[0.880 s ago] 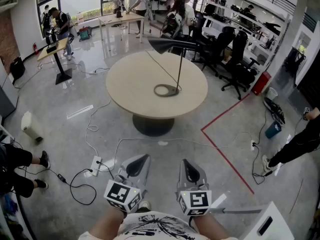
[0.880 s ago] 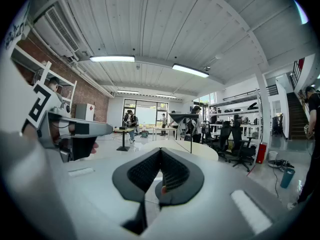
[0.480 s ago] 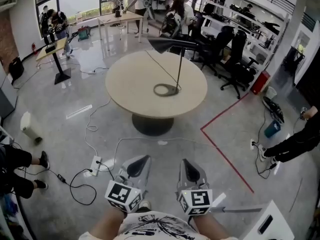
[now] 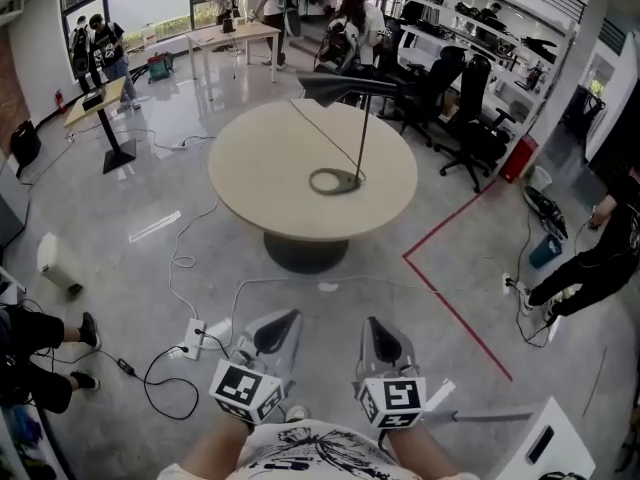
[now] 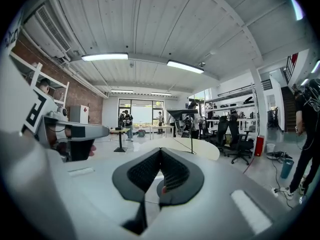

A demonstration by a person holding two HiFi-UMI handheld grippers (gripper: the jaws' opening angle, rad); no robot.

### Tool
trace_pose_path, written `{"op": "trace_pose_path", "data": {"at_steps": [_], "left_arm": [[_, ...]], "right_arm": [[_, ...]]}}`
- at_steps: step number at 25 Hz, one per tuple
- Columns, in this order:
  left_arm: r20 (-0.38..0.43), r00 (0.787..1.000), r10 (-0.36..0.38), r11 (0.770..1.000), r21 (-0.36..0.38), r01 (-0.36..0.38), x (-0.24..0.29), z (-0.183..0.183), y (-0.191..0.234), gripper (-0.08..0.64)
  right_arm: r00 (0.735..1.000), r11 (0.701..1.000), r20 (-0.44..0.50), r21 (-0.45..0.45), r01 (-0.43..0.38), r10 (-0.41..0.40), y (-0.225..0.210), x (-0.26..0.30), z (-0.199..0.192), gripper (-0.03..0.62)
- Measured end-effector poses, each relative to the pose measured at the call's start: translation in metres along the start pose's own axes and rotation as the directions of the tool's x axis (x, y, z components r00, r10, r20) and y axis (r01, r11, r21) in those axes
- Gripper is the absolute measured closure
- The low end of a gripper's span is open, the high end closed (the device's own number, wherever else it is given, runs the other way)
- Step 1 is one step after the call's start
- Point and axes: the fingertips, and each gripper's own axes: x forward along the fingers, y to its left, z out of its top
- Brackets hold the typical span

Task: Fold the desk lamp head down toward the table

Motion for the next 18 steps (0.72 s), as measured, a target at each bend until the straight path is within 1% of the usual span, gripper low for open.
{"op": "trace_pose_path", "data": {"at_steps": [4,8,11,14,18], "left_arm": [[0.003,1.000,-0.006,1.000,-0.012,0.006,0.010,0.001,0.018,0.554],[-0.001,1.000,0.011,0.999,-0.034,-0.012,0.015,-0.003,0.038,0.554],[-0.004,1.000,0.029,0.998,-0.052,-0.029,0.018,-0.001,0.047,0.554],[-0.003,0.999,0.052,0.997,-0.054,-0.052,0.029,0.003,0.058,0.554],[-0.014,0.996,0.085,0.995,-0.053,-0.085,0.049,0.000,0.081,0.554]], "right_arm": [[1.000,1.000,0.005,0.003,-0.002,0.002,0.002,0.019,0.006,0.583],[1.000,1.000,-0.008,-0.014,0.009,-0.009,0.002,0.035,0.005,0.583],[1.000,1.000,-0.015,-0.025,-0.012,0.011,0.005,0.045,0.011,0.583],[1.000,0.999,-0.013,-0.027,-0.026,0.026,-0.001,0.061,0.018,0.583],[0.998,0.999,-0.024,-0.016,-0.051,0.051,-0.009,0.093,0.014,0.583]]}}
